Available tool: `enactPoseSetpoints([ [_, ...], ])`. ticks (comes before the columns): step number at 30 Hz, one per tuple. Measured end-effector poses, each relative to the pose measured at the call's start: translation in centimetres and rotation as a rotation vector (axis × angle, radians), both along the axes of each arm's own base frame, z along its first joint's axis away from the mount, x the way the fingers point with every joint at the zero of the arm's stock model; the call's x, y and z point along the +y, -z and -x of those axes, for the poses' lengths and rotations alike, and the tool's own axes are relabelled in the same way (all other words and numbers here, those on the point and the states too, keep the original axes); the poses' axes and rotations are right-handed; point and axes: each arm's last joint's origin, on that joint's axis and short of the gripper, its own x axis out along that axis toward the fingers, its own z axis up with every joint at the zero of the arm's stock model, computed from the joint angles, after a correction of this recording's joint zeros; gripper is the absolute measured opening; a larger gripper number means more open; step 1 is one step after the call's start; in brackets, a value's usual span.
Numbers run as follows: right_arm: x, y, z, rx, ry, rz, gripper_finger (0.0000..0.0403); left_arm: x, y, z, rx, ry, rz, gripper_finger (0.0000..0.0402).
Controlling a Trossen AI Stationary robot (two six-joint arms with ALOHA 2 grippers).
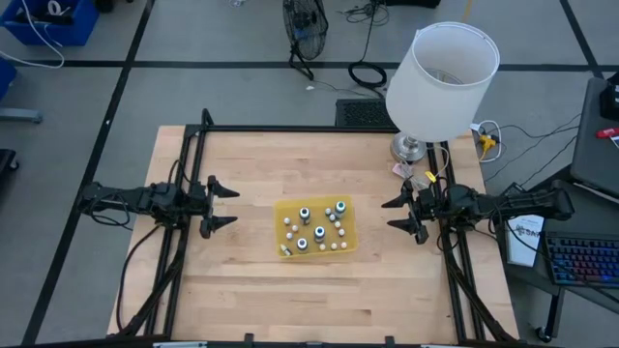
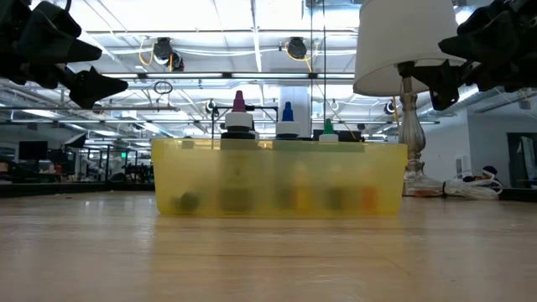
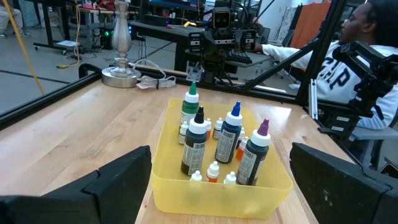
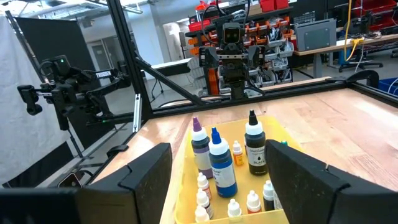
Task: Pick & Place food coloring
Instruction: Return to Home Position
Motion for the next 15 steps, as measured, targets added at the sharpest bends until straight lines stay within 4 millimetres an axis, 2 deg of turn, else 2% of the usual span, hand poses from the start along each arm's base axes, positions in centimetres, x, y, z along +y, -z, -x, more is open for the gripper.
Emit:
enactPoseSetpoints([
  [15,0.0,0.0,0.0,-0.001,0.0,0.0,0.0246,0.0,0.0,0.0,0.0,0.0,0.0,0.0379],
])
